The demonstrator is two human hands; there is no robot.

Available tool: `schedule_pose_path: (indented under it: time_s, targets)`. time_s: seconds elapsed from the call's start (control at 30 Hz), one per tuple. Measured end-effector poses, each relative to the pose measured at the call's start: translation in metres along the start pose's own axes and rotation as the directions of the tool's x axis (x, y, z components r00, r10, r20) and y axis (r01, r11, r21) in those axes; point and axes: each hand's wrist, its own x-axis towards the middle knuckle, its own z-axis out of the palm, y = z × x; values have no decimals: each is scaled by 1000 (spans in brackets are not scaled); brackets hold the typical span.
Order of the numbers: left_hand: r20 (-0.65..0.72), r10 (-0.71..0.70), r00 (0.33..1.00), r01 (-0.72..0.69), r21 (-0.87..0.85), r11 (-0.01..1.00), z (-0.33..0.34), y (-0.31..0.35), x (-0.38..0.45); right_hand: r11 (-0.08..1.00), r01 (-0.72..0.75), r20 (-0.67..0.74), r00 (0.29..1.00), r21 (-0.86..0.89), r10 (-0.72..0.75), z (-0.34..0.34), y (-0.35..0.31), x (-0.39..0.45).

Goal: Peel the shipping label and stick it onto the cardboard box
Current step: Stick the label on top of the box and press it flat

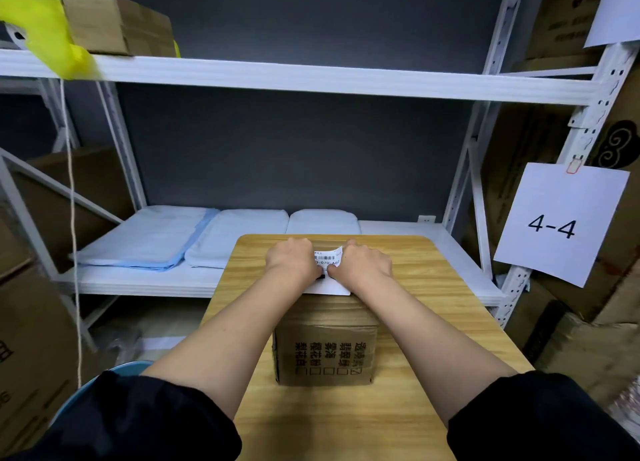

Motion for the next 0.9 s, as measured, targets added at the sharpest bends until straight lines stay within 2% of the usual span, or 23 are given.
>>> schedule_pose_path:
  time_s: [0.2,0.47,0.6,0.67,0.7,0.77,0.83,0.9]
  targets:
    - [20,-14,1000,14,4,1000,-2,1,-2,1000,-1,3,1000,-9,1,-1,3,0]
    - [137,-18,990,28,-70,997,-7,-9,-1,998,-27,7,1000,50,27,0,9,3]
    - [-100,31,994,-44,-131,990,-1,-14,-2,987,80,-204,978,136,-51,2,15,1]
    - [-118,185,976,-197,-107,975,6,-16,-2,968,224,-260,947,110,-189,4,17,0]
    - [-80,276,958,-281,-74,957,9,-17,-2,953,291,-232,936,88,-265,6,18,0]
    - [23,387,922,-386,-36,922,14,-17,-5,925,371,-92,927,81,-363,9,19,-1]
    - [121,412,903,-413,-23,911,19,-19,-6,918,384,59,919,102,-391,13,20,-2]
    - [180,402,898,-406,-11,914,22,-19,-6,921,366,146,912,132,-384,16,22,-1]
